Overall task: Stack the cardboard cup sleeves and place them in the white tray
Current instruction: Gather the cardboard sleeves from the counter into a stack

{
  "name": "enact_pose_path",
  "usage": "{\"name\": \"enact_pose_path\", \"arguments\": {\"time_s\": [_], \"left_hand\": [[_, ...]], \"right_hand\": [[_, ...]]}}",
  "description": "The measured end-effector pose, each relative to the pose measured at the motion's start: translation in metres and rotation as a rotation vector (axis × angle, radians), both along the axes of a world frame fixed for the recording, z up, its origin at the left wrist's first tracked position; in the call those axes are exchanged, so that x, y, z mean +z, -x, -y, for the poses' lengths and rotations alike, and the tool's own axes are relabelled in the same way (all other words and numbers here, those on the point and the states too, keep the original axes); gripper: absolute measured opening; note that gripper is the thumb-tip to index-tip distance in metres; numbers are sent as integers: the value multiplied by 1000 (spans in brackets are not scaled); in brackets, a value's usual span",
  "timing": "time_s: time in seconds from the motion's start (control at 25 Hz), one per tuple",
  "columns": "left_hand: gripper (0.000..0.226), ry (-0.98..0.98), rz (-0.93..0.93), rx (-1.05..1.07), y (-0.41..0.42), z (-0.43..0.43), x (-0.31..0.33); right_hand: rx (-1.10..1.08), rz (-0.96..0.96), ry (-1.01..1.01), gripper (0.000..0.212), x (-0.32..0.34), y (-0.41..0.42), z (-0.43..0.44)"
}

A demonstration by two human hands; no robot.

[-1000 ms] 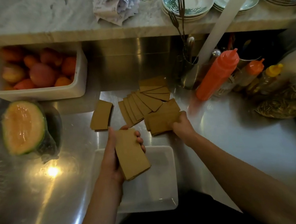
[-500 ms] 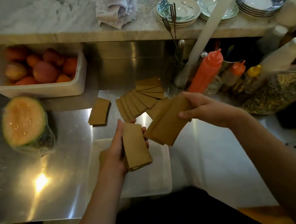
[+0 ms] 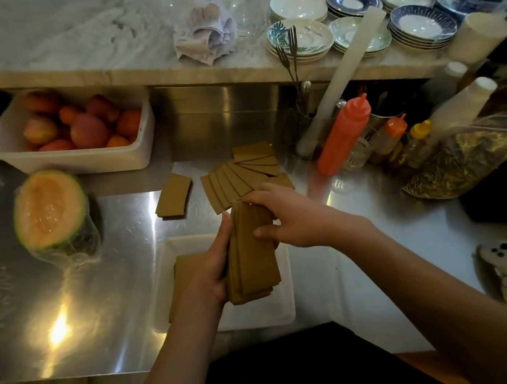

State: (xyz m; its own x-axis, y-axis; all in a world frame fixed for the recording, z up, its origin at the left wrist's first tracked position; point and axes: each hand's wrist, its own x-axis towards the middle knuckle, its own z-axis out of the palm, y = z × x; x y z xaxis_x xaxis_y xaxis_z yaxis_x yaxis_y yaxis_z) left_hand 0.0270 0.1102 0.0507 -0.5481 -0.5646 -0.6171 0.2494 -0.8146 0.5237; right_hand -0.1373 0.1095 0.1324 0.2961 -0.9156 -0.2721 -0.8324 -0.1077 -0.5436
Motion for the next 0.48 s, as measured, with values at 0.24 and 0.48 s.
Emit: {"name": "enact_pose_path", "arguments": {"time_s": [0.24, 0.48], "left_hand": [[70, 1, -7, -29, -3, -4, -4], [81, -25, -289, 68, -8, -1, -15]], "right_hand": [[-41, 4, 85, 55, -12, -5, -13], [-246, 182, 187, 38, -28, 3, -11]]}}
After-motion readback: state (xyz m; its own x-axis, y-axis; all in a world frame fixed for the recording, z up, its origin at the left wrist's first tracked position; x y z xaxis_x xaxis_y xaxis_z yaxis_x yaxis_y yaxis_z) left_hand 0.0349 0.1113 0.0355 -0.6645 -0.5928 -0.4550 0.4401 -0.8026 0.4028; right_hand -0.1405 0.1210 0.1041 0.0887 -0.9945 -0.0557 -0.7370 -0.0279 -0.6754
